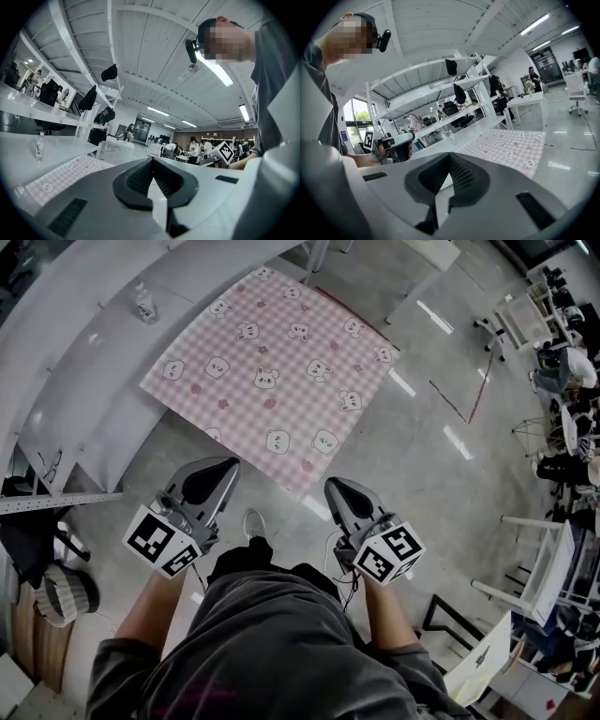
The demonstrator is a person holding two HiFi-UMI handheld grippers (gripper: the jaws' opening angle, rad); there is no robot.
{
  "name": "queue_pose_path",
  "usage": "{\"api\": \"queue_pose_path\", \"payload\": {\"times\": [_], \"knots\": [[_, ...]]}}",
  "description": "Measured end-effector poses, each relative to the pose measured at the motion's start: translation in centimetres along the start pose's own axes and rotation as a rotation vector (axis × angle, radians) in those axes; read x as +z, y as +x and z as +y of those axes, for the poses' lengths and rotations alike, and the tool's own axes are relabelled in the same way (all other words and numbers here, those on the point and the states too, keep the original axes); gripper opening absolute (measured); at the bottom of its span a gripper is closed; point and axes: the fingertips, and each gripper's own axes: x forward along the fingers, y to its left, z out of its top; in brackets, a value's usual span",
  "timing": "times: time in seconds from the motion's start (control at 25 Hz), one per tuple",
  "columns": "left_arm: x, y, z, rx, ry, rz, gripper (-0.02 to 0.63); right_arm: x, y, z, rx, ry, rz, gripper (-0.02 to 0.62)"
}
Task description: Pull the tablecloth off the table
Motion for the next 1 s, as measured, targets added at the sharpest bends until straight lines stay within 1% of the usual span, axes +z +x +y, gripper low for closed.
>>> {"api": "queue_pose_path", "payload": {"times": [0.28, 0.52, 0.6, 0.76, 0.88, 1.0], "knots": [[0.0, 0.6, 2.5, -0.003, -0.013, 0.005, 0.001, 1.6, 2.1, -1.4, -0.032, 0.006, -0.013, -0.003], [-1.3, 1.5, 3.9, 0.019, -0.037, 0.029, 0.002, 1.5, 3.4, -3.5, -0.047, 0.022, 0.0, -0.003], [-2.2, 2.0, 4.6, 0.03, -0.051, 0.046, 0.002, 1.0, 4.2, -4.7, -0.055, 0.029, 0.012, -0.003], [-3.9, 3.3, 5.9, 0.06, -0.105, 0.069, 0.002, 0.1, 5.6, -8.0, -0.081, 0.064, 0.035, -0.003], [-5.2, 4.4, 6.8, 0.093, -0.11, 0.09, 0.002, -0.8, 6.4, -11.0, -0.098, 0.096, 0.056, -0.003], [-7.4, 5.7, 8.0, 0.133, -0.127, 0.118, 0.002, -2.2, 7.5, -13.9, -0.107, 0.108, 0.095, -0.003]]}}
